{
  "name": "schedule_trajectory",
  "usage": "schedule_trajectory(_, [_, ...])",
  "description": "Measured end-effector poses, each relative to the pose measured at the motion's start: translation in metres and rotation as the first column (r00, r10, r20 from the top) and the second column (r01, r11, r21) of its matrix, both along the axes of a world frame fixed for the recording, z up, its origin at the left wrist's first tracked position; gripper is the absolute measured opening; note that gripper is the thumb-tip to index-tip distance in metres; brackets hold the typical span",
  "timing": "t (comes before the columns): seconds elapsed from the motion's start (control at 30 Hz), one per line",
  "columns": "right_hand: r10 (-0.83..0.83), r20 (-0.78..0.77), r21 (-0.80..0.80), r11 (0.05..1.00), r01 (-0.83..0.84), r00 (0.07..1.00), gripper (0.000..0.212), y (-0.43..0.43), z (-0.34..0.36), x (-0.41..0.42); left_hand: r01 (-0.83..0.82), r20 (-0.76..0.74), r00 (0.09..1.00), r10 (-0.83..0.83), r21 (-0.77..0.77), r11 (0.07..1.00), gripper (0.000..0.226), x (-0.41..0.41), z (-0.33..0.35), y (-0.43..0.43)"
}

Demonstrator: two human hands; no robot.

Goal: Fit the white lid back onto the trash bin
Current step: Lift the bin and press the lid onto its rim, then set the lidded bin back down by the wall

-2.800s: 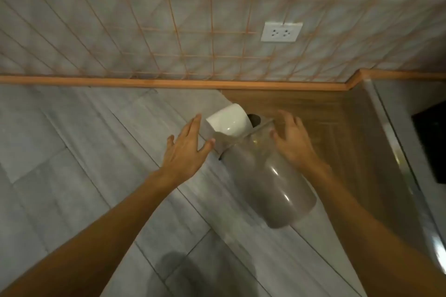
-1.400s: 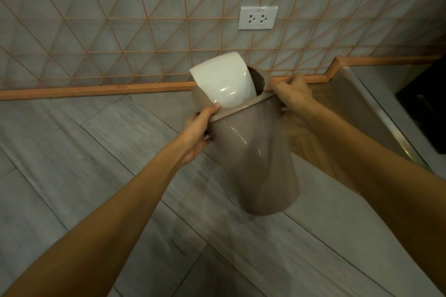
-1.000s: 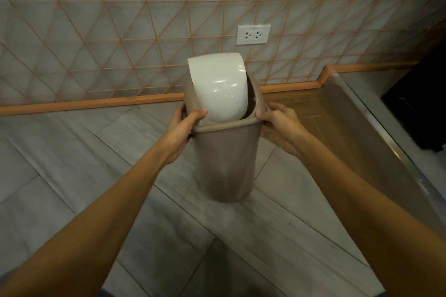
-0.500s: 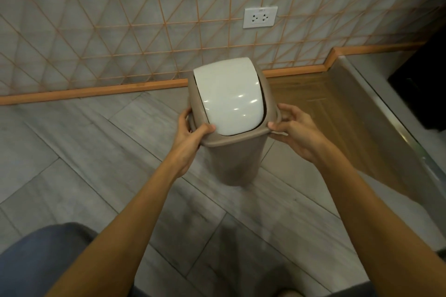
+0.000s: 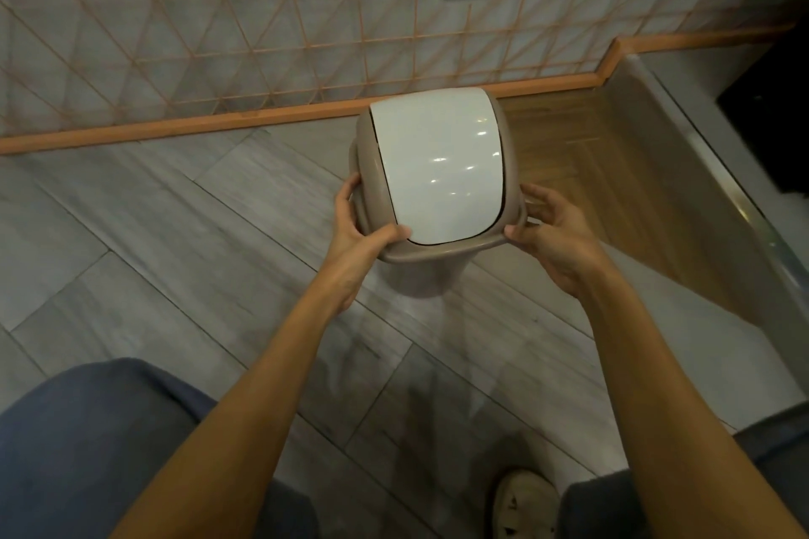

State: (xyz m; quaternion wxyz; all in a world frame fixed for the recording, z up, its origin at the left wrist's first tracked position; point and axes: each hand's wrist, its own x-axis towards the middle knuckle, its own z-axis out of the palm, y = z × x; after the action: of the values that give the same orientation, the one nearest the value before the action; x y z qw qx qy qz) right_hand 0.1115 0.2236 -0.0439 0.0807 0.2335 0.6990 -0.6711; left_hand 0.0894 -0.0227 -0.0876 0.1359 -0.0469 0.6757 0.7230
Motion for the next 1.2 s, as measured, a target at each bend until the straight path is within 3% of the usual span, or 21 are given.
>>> schedule_trajectory(0.07, [0.087, -0.012, 0.188, 0.979, -0.084, 0.996, 0.076, 0.000, 0.005, 0.004, 0.006, -0.028, 1.000, -0.009, -0.103, 0.995, 0.105, 0.004, 0.006, 0.001])
schedule_trajectory(0.13, [0.220, -0.015, 0.424, 0.885, -0.193, 0.975, 0.095, -0.002, 0.012, 0.011, -0.025, -0.145, 0.989, -0.027, -0.346, 0.938, 0.113, 0.014, 0.013, 0.004])
schedule_trajectory(0.2, [0.321, -0.056, 0.526, 0.814, -0.246, 0.945, 0.116, -0.008, 0.017, 0.019, -0.107, -0.330, 0.939, -0.099, -0.552, 0.827, 0.123, 0.025, 0.018, 0.006])
schedule_trajectory(0.27, [0.365, -0.102, 0.551, 0.795, -0.253, 0.926, 0.127, -0.014, 0.017, 0.022, -0.165, -0.447, 0.880, -0.161, -0.605, 0.779, 0.127, 0.030, 0.018, 0.009])
schedule_trajectory(0.5, [0.364, -0.139, 0.519, 0.819, -0.246, 0.921, 0.125, -0.021, -0.012, 0.011, -0.029, -0.344, 0.926, -0.158, -0.480, 0.877, 0.119, 0.024, 0.006, 0.016])
schedule_trajectory(0.9, [0.427, -0.071, 0.620, 0.727, -0.296, 0.901, 0.125, -0.025, -0.008, -0.069, -0.023, -0.362, 0.914, -0.183, -0.498, 0.867, 0.122, -0.047, 0.007, 0.007])
schedule_trajectory(1.2, [0.484, -0.031, 0.601, 0.708, -0.371, 0.874, 0.122, -0.043, -0.001, -0.152, 0.000, -0.325, 0.922, -0.210, -0.543, 0.840, 0.128, -0.138, 0.012, -0.011])
